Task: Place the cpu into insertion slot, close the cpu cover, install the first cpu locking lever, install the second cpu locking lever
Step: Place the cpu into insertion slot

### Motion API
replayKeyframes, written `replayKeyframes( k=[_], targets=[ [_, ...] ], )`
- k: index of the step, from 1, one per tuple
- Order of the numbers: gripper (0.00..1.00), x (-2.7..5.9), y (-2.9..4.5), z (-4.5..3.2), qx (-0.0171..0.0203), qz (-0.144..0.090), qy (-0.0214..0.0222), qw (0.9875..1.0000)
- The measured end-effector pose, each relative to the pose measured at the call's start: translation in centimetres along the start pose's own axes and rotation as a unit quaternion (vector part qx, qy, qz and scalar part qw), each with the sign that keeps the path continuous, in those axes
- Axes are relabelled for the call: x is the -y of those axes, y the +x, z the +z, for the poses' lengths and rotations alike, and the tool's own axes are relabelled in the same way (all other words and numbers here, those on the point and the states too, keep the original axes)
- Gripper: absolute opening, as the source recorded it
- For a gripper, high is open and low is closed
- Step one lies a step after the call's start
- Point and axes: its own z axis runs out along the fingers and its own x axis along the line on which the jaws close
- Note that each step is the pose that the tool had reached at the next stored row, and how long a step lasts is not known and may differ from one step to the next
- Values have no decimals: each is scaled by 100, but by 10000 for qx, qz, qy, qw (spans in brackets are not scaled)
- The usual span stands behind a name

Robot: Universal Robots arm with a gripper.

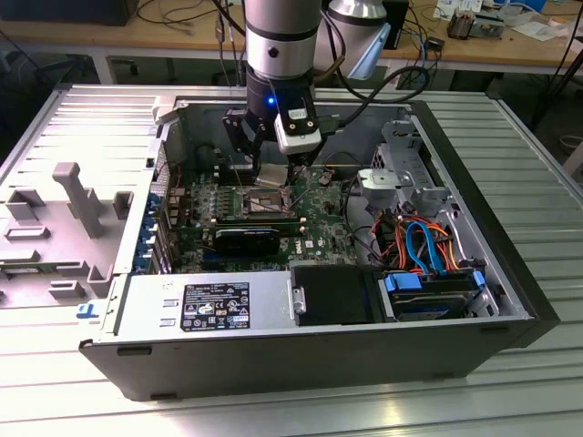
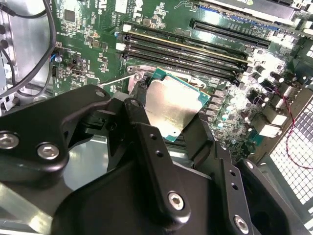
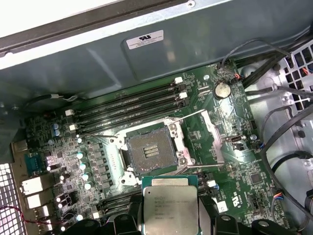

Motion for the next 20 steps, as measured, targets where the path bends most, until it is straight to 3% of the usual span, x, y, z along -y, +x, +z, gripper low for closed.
replayKeyframes(
  k=[20],
  targets=[
    [54, 1, 0, 15, 23, 501, -1, 9987]
  ],
)
